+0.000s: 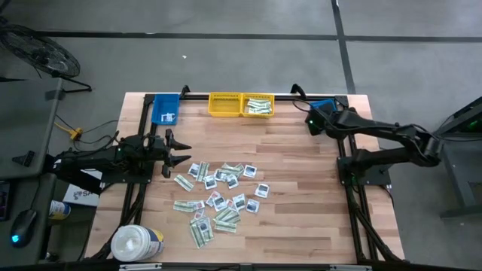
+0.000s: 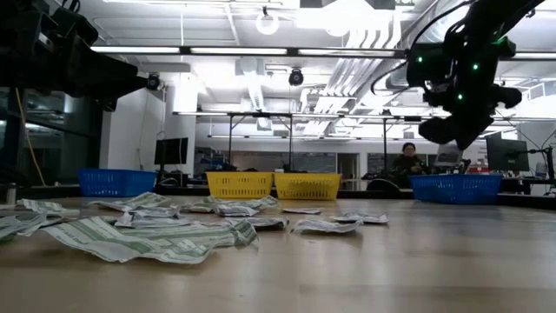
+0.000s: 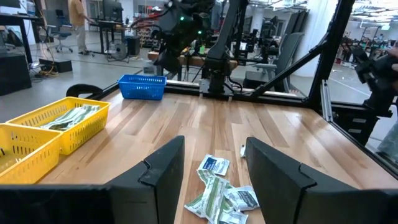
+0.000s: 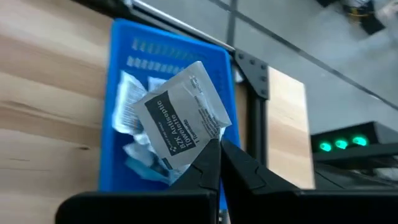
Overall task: Pick & Place First Aid Supplies
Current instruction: Put the black towelette pack into the right blue bin
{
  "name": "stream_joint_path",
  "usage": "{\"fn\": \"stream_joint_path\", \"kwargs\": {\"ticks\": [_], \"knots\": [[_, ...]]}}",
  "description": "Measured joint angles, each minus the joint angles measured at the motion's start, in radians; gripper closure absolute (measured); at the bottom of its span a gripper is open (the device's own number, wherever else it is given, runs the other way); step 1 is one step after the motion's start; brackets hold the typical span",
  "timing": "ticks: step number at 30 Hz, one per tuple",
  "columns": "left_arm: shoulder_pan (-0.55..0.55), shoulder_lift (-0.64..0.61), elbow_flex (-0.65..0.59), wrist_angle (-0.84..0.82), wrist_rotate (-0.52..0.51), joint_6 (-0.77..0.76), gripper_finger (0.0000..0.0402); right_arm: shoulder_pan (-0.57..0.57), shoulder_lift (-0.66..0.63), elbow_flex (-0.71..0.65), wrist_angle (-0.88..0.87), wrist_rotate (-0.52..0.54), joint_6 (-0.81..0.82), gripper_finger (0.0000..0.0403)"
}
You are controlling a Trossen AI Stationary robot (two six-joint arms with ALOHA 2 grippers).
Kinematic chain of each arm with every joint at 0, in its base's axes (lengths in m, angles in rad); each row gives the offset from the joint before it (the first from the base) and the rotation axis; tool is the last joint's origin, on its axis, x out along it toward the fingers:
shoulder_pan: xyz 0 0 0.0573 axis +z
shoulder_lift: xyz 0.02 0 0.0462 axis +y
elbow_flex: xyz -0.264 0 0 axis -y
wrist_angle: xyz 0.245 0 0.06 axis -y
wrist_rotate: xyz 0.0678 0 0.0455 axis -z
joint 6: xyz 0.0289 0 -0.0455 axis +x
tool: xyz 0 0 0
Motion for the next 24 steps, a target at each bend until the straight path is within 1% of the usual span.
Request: {"fn": "stream_joint_path", "kwargs": {"ticks": [3,7,12,15,18,24], "knots": [[0.0,0.0,0.0,0.0,0.0,0.0,0.0229,-0.027,0.046,0.0,-0.001,0.001,-0.001,0.0403],[0.0,0.0,0.0,0.0,0.0,0.0,0.0229,-0.056,0.118,0.0,0.0,-0.024,-0.002,0.0403],[0.0,0.0,0.0,0.0,0.0,0.0,0.0229,-0.076,0.187,0.0,0.038,-0.097,-0.03,0.0403],[0.0,0.0,0.0,0.0,0.0,0.0,0.0229,-0.076,0.205,0.0,0.072,-0.13,-0.062,0.0397],[0.0,0.0,0.0,0.0,0.0,0.0,0.0229,-0.076,0.208,0.0,0.087,-0.138,-0.066,0.0374],[0.0,0.0,0.0,0.0,0.0,0.0,0.0229,-0.075,0.208,0.0,0.088,-0.136,-0.065,0.0303]]}}
